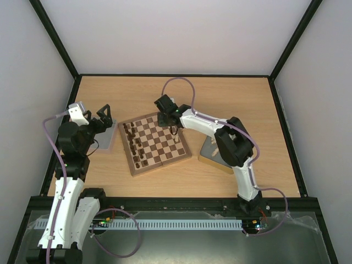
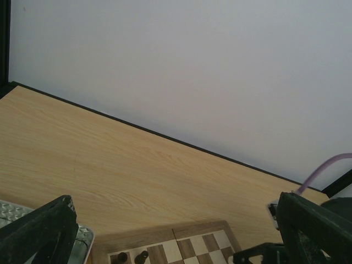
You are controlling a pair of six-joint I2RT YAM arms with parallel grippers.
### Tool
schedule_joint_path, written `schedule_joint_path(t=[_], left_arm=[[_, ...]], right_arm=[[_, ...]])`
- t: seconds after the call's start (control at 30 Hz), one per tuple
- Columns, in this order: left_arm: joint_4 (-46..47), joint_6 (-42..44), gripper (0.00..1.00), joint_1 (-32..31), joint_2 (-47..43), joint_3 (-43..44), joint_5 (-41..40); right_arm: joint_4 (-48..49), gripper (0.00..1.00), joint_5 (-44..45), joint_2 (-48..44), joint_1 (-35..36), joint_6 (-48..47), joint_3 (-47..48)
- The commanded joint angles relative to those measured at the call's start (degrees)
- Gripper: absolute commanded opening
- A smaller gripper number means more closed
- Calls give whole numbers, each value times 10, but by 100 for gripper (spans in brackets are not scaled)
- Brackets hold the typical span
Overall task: Set up the chess pieces on the board
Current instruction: Place the chess piece on the chessboard.
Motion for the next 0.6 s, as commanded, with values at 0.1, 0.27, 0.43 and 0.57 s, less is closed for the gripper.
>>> schedule_joint_path(t=[0.1,0.27,0.43,0.57], left_arm=[[9,5,100,2,-3,8,-1],[9,5,100,2,-1,7,-1],[10,5,100,2,-2,6,0],[9,6,100,2,-2,6,-1]], right_arm=[[-9,4,32,67,1,-19,79],[-19,4,48,100,1,-25,107],[-10,4,62,121,0,-15,116],[-8,5,76,132,1,-13,119]])
